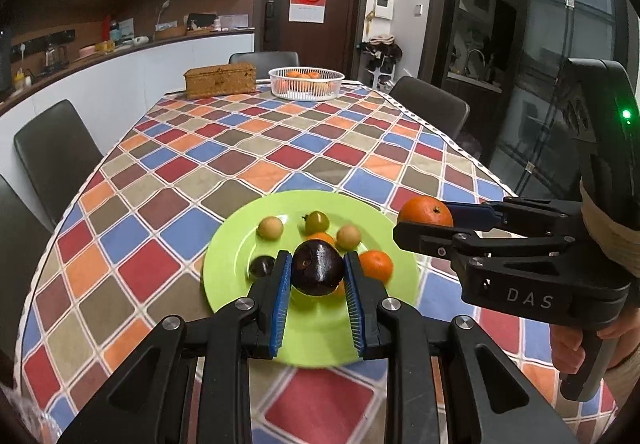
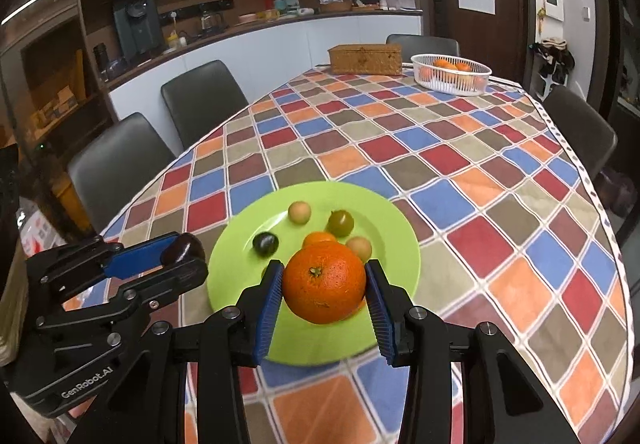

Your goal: Organize fruits

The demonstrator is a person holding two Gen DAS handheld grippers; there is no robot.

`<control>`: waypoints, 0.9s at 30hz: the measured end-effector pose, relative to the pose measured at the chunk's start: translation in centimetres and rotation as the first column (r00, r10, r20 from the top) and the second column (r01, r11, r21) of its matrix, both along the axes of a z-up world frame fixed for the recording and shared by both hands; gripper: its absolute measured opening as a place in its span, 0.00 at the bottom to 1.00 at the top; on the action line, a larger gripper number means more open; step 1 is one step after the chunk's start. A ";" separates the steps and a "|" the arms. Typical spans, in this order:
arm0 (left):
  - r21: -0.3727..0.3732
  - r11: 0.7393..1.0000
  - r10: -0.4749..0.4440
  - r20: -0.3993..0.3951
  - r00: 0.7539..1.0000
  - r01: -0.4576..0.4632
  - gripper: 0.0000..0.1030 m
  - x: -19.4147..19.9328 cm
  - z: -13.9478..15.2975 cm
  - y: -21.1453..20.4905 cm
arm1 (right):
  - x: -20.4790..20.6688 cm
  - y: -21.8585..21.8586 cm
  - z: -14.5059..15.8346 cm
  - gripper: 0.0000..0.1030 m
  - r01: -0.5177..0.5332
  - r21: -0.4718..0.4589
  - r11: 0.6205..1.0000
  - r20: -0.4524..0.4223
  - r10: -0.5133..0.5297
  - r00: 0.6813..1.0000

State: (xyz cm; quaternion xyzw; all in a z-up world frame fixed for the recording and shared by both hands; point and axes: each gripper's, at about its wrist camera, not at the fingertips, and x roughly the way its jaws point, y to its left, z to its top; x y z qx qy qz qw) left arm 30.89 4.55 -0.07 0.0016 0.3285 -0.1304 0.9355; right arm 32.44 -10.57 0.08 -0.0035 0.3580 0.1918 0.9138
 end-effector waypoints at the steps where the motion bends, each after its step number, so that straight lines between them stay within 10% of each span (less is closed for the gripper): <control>1: -0.004 1.000 -0.001 -0.004 1.000 0.001 0.25 0.5 -0.2 0.1 | 0.4 0.1 -0.1 0.41 0.001 0.001 1.000 -0.001 -0.001 1.000; 15: -0.052 0.999 -0.013 -0.112 0.994 0.007 0.26 5.9 -4.8 1.2 | 5.5 1.3 -3.8 0.41 0.008 -0.014 1.000 -0.073 -0.009 0.997; 18: -0.044 0.999 -0.014 -0.108 0.994 0.009 0.40 5.9 -4.8 1.2 | 5.9 1.2 -4.3 0.41 0.011 0.000 1.000 -0.091 -0.011 0.996; 27: 0.028 0.997 0.070 -0.060 0.996 -0.068 0.43 2.6 -3.1 1.8 | 4.2 0.2 -3.5 0.49 0.045 -0.020 0.999 -0.050 -0.046 0.998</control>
